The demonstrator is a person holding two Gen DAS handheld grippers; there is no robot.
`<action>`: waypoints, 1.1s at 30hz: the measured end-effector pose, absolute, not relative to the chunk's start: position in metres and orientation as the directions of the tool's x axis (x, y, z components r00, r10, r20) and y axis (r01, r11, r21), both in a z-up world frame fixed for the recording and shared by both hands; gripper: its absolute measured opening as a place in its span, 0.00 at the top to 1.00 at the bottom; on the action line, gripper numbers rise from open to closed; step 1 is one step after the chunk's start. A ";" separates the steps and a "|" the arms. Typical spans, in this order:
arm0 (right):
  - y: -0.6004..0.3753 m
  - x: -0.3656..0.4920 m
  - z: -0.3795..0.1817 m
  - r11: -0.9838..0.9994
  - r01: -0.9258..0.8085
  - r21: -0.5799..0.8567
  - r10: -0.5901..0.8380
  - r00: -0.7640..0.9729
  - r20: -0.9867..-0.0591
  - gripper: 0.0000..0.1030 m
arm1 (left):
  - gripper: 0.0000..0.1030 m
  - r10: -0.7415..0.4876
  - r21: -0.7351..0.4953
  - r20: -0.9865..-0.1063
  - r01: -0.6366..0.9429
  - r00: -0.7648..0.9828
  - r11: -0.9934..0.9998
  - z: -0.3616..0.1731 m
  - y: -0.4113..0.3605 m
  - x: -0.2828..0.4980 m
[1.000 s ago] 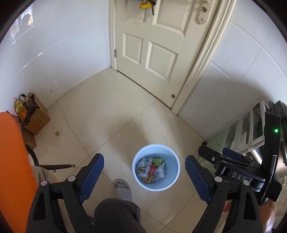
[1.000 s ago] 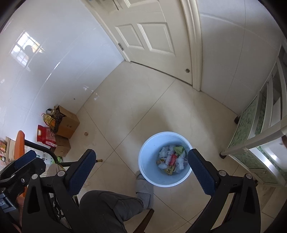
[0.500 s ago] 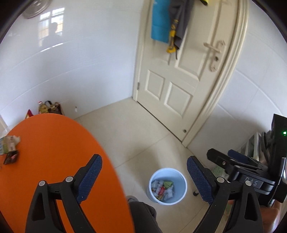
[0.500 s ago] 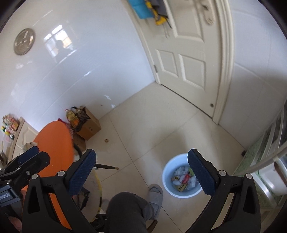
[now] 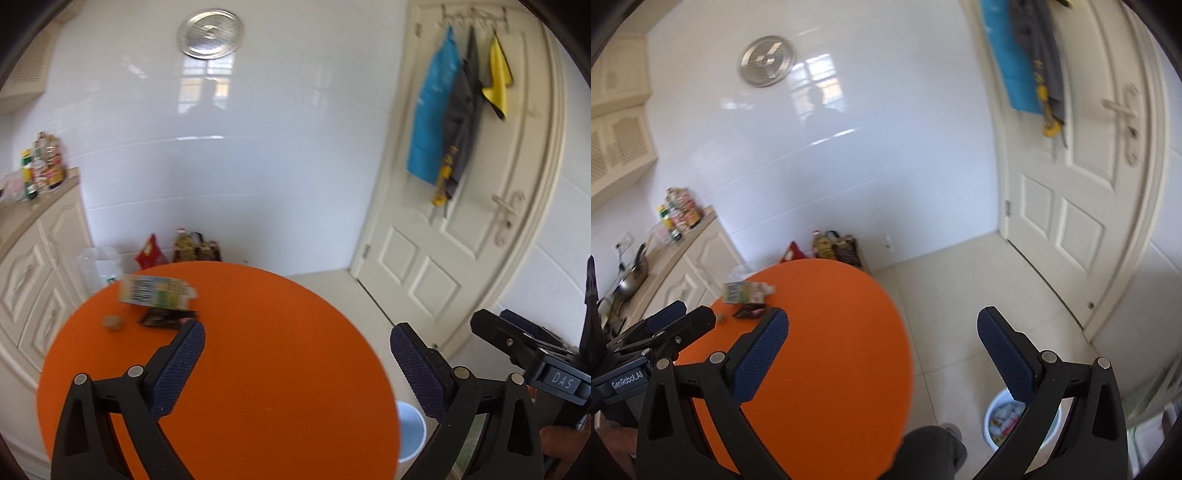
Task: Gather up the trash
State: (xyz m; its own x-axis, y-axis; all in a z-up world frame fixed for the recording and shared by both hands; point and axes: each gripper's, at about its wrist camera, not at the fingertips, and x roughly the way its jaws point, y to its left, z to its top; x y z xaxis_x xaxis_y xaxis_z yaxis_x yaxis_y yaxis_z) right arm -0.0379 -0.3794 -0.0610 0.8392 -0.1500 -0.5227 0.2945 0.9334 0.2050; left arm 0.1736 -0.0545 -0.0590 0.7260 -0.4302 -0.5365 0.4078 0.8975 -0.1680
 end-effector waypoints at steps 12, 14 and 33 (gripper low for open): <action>-0.255 0.024 -0.053 0.998 -0.035 0.060 0.060 0.863 -0.501 0.00 | 0.01 -0.193 -0.173 -0.502 0.121 0.843 0.978 -0.071 0.099 0.089; -0.238 0.041 -0.057 0.996 -0.075 0.038 0.083 0.854 -0.513 0.00 | 0.01 -0.169 -0.166 -0.517 0.095 0.839 0.982 -0.078 0.107 0.088; -0.177 0.275 -0.176 0.958 -0.271 -0.090 0.107 0.633 -0.767 0.00 | 0.03 -0.096 -0.039 -0.738 0.099 0.668 0.994 -0.163 -0.019 0.379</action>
State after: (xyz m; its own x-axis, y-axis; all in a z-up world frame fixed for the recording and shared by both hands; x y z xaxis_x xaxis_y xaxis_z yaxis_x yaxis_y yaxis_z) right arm 0.2747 -0.1768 -0.1760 0.6326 0.1066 -0.7671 -0.2706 0.9585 -0.0899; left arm 0.3793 -0.0186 -0.1630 0.6677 -0.0959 -0.7383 0.0993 0.9943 -0.0393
